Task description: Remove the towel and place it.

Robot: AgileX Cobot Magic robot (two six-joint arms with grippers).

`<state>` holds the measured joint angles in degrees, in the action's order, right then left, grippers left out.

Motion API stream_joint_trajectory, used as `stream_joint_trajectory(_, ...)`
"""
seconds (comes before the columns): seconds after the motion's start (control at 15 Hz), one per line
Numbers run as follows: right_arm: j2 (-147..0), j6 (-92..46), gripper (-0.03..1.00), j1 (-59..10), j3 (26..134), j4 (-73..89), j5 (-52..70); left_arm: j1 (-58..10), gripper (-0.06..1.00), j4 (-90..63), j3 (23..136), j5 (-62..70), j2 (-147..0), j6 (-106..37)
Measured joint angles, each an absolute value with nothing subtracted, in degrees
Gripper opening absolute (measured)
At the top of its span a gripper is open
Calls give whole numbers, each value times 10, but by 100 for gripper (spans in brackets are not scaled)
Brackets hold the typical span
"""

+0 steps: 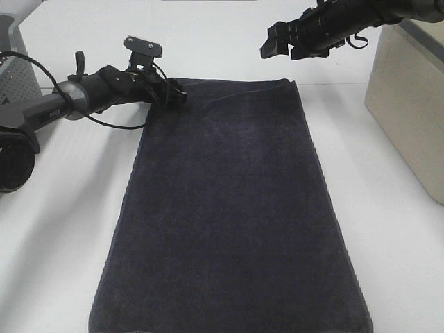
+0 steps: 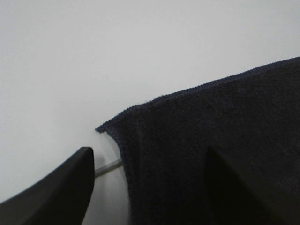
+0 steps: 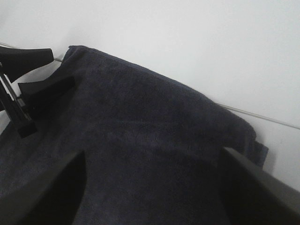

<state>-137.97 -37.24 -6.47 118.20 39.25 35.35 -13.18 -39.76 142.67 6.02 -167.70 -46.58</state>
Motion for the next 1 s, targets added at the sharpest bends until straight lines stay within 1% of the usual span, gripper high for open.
stream_joint_trajectory(0.4, -1380, -372, 75, -65, 1182, 377, 370, -113, 64, -371, 1427, 55, -1677, -465)
stream_joint_trajectory(0.73, -1380, -372, 75, -65, 1182, 375, 370, -108, 64, -389, 1427, 58, -1677, -464)
stream_joint_trajectory(1.0, -1380, -370, 75, -65, 1182, 375, 370, -115, 64, -398, 1427, 132, -1630, -464)
